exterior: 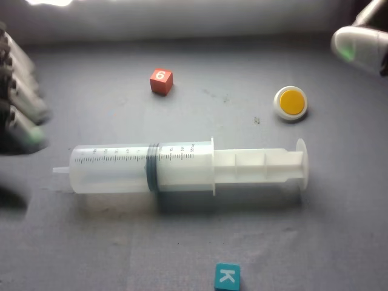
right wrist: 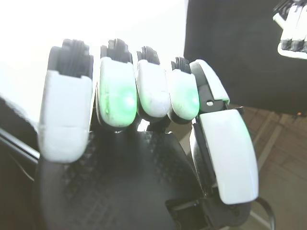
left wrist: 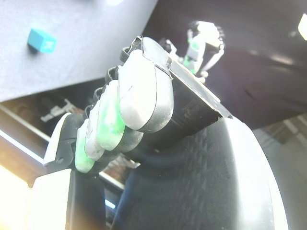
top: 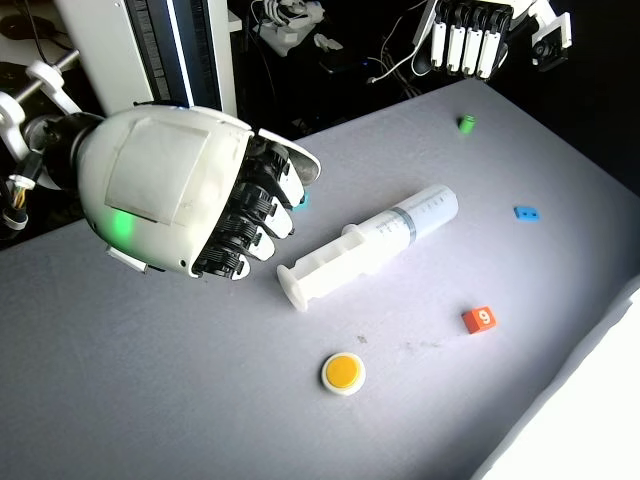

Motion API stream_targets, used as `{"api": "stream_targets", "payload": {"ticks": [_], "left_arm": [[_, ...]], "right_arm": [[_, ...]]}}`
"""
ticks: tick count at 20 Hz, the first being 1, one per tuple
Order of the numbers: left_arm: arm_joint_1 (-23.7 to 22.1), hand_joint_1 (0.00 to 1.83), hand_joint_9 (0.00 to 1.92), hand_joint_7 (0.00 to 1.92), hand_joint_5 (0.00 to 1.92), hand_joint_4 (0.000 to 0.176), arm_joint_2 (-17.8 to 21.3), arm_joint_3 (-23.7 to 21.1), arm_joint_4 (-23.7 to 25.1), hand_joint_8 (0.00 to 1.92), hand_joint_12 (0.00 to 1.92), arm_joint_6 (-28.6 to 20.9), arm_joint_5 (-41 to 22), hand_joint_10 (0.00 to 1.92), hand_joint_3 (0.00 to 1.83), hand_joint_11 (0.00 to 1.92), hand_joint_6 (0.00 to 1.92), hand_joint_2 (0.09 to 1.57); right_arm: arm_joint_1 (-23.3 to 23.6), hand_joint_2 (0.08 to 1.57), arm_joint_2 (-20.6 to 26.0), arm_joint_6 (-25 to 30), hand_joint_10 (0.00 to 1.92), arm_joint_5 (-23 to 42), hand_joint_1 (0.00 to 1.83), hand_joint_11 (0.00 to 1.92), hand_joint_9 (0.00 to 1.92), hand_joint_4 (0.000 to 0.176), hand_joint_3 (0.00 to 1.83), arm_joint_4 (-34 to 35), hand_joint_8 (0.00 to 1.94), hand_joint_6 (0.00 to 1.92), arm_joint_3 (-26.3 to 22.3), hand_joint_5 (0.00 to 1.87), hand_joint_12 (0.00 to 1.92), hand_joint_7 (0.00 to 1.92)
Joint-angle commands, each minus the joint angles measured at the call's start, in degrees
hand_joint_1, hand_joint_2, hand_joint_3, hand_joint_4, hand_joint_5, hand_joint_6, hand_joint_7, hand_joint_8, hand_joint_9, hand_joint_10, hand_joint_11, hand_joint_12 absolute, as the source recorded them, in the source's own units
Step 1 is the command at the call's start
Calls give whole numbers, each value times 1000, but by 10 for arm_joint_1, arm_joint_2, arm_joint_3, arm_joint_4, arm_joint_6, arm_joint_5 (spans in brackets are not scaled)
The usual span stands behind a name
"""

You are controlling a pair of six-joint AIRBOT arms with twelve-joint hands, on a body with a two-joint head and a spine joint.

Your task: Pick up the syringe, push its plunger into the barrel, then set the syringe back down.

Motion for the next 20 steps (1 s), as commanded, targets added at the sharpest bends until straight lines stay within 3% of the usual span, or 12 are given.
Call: {"api": "stream_targets", "payload": {"ticks": [1,7,8,10,11,12,13,14,18,20], "left_arm": [[-3,0,0,0,0,0,1,2,-51,0,0,3,-33,0,22,0,0,1077],[2,0,0,0,0,0,0,11,-45,0,0,5,-32,0,7,0,0,1067],[1,155,0,0,0,0,0,10,-53,0,0,9,-31,0,0,0,0,1016],[0,636,0,0,0,0,0,1,-89,0,5,15,-32,0,0,10,0,939],[1,688,0,0,0,0,-1,-2,-95,0,10,15,-32,0,0,12,0,916],[0,1029,0,0,0,0,-2,-5,-103,0,23,21,-30,0,0,32,0,893],[0,1143,0,0,0,0,-3,-7,-109,0,266,25,-29,0,22,6,0,866],[-1,1125,0,0,0,0,-3,-9,-109,0,364,25,-29,0,34,0,0,893],[3,1091,0,0,0,0,1,-10,-90,0,402,40,-21,0,18,0,0,914],[6,1077,0,0,0,0,7,-17,-88,0,416,3,-10,0,10,0,0,909]], "right_arm": [[0,1158,4,8,0,75,0,0,0,0,10,2,1,4,-1,61,20,12],[-17,1167,17,43,0,107,0,0,0,0,6,7,2,3,-14,66,0,17],[-21,1178,18,47,5,108,0,0,14,0,10,11,13,12,-15,92,0,48],[-37,1170,20,70,9,113,0,14,28,0,3,26,13,6,-16,86,7,60],[-46,1169,20,77,9,121,0,16,28,0,2,29,12,5,-16,84,7,60],[-57,1177,21,88,1,136,0,2,5,0,6,32,2,0,-17,56,1,39],[-72,1178,21,99,8,158,0,15,20,0,5,32,7,8,-19,72,7,53],[-84,1180,22,110,13,180,0,26,36,0,5,32,11,11,-23,83,12,66],[-157,1186,33,192,13,333,0,63,59,0,5,52,10,10,-43,100,37,81],[-199,1201,32,238,3,427,0,38,39,0,10,75,1,2,-54,84,31,61]]}}
